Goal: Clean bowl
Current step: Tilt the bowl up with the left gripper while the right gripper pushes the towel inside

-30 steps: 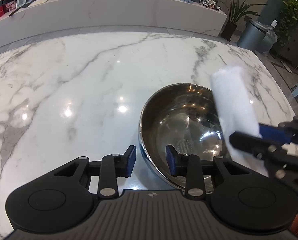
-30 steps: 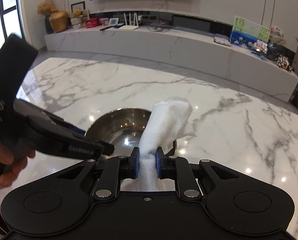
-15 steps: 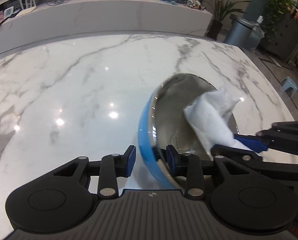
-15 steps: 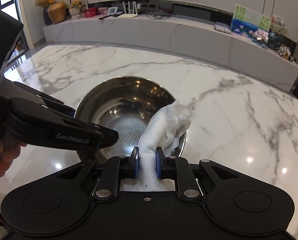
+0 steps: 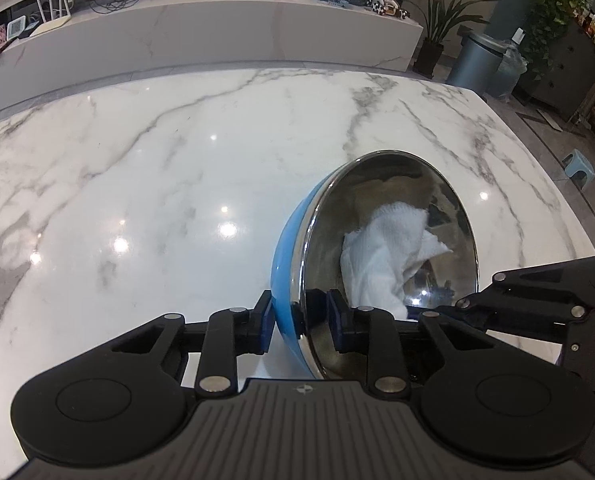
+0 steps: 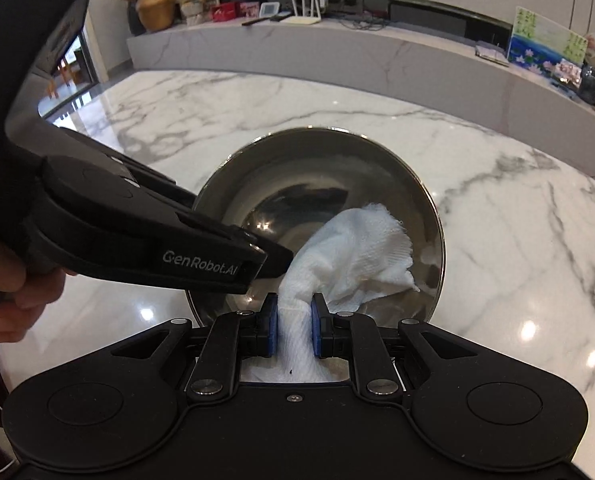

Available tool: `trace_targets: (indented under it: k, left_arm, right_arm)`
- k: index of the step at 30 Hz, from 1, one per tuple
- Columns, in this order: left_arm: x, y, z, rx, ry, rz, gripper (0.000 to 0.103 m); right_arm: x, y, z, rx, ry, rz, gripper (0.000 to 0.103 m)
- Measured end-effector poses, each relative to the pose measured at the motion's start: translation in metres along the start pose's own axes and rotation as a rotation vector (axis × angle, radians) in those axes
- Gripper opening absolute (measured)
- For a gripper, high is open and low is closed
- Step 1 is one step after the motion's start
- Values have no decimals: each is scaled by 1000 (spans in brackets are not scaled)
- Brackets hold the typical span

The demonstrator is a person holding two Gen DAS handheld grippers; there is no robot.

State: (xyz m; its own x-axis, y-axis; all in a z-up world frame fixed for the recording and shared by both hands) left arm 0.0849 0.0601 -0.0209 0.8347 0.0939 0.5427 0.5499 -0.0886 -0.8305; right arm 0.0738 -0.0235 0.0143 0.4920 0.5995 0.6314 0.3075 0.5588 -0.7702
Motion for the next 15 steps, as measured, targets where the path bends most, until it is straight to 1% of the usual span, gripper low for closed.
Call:
trace_targets:
  k: [2,3,4,6,11,15]
  left_arm:
    - [0,-1,0,9,6,-4,24]
    - [0,-1,-1,14,10,-6,22]
    - [0,-1,-1,19,13,-8,22]
    - [0,-2,-1,32,25,-14,21]
    - [-1,-1,1,20,1,-12,21]
    - [-6,2,2,-8,-30,21,25]
  right_arm:
    - [-1,0,-3,-33,12,9,14]
    - [-1,0,-4,-60,17,11,14]
    - [-2,-1,-6,-104,16,9,14]
    - [-3,-1,-7,-144,6,8,14]
    - [-7,3,-8,-123,21,19,14]
    - [-9,5,-15,-109,61,21,14]
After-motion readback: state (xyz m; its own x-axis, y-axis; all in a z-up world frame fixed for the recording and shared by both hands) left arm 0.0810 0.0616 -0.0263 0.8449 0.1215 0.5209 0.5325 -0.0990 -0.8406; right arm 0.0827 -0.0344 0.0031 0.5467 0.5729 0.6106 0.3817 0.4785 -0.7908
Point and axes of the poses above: each gripper's, at about its wrist camera, not at the fingertips, and y roughly the way its jaws point, z to its left, x to its top, the point moved 4 cm from there along y, roughly the way its jaws point, and after that the axes turned 2 degrees about x, right-handed, at the moved point
